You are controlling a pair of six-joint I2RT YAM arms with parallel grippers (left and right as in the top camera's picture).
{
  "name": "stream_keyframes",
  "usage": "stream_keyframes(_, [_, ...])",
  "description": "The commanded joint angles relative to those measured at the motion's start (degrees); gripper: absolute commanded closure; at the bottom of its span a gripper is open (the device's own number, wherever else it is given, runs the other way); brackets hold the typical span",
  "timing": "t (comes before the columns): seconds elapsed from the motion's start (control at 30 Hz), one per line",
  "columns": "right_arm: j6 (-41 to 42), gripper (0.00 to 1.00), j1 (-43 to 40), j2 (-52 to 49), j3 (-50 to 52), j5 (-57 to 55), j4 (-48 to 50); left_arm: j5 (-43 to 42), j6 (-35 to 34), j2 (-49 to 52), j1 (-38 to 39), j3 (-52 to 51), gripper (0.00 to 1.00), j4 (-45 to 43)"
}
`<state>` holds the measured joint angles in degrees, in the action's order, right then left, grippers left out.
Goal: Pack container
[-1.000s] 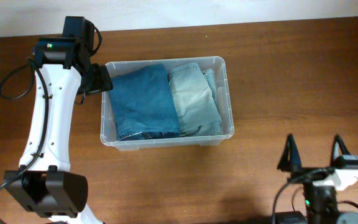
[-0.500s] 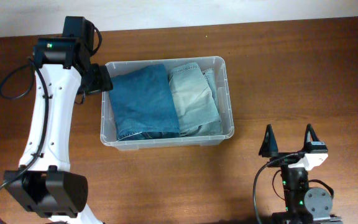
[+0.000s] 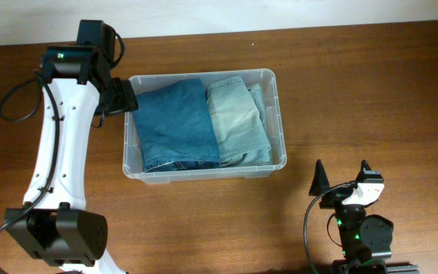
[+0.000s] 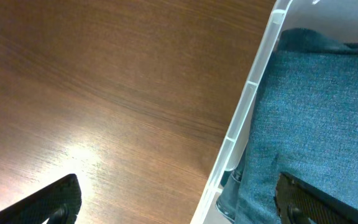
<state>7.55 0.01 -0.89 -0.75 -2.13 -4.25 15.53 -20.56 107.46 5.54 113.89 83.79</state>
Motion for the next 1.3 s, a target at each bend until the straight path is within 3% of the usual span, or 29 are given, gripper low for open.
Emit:
stream_keyframes(0.0, [0.4,0.02,0.4,0.7,0.4,0.4,-0.3,0.8,0.1,0.0,0.0,0.3,0.01,0.0])
stream_keyframes(0.97, [0.4,0.02,0.4,0.7,0.4,0.4,-0.3,0.8,0.1,0.0,0.3,0.2,0.01,0.0])
stream_keyframes(1.27, [0.4,0.02,0.4,0.7,0.4,0.4,-0.3,0.8,0.1,-8.8,2.7,0.2,0.01,2.4])
